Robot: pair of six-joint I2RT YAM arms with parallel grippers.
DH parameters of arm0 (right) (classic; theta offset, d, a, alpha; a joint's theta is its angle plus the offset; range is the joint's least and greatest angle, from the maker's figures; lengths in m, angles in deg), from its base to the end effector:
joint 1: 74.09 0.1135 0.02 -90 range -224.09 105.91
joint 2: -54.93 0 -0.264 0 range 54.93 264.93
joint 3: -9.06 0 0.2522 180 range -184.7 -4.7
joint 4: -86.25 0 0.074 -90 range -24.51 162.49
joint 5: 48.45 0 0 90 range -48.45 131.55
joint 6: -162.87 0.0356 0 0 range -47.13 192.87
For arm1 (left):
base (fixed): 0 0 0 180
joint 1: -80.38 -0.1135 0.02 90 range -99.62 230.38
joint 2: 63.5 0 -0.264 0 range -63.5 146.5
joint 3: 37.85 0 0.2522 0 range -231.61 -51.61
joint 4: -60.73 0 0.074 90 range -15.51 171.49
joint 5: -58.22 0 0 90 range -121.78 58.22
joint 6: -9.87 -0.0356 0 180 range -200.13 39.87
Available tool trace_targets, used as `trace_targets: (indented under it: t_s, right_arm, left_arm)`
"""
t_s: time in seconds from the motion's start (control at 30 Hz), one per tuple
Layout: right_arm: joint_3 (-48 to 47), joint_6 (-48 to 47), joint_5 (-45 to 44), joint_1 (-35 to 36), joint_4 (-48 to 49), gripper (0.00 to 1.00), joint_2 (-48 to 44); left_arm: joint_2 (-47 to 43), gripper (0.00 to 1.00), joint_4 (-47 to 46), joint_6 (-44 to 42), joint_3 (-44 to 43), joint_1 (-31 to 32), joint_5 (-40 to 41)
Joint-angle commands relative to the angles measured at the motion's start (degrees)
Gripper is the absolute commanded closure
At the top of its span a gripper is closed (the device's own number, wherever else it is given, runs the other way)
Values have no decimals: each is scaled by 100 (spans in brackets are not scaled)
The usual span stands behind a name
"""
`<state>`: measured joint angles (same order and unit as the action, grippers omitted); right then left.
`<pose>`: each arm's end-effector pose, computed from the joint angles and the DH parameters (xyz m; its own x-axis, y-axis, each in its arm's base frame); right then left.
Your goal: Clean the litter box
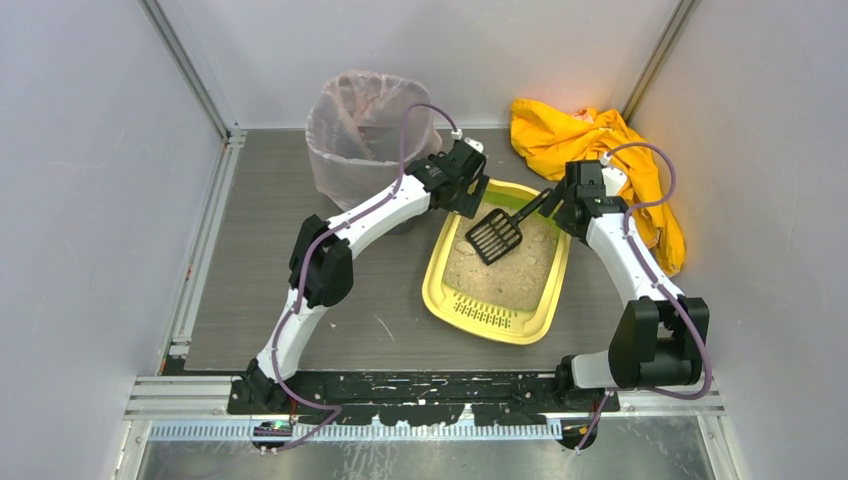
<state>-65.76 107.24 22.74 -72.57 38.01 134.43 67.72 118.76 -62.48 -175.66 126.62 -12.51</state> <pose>0.2884 -0.0038 0.2666 -0.5627 0.5196 -0.6429 0.5899 0.7973 0.1281 0.3623 -0.3614 0.2569 -0.6789 0.2952 -0.6722 0.3501 0.9350 0.0569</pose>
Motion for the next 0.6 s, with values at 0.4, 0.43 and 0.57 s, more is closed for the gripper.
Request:
trace_targets:
  t_s: [0.4, 0.43, 0.57]
  right_arm:
    - [182, 69, 162, 155, 89, 9, -962]
    - [178, 70, 140, 153, 82, 9, -1033]
    - [132, 53, 80, 152, 9, 9, -1225]
  left_arm:
    - [-344, 0, 197, 127, 251, -44, -321]
    - [-359, 0, 222, 125, 268, -35, -341]
    - [-406, 0, 298, 46, 329, 3, -338]
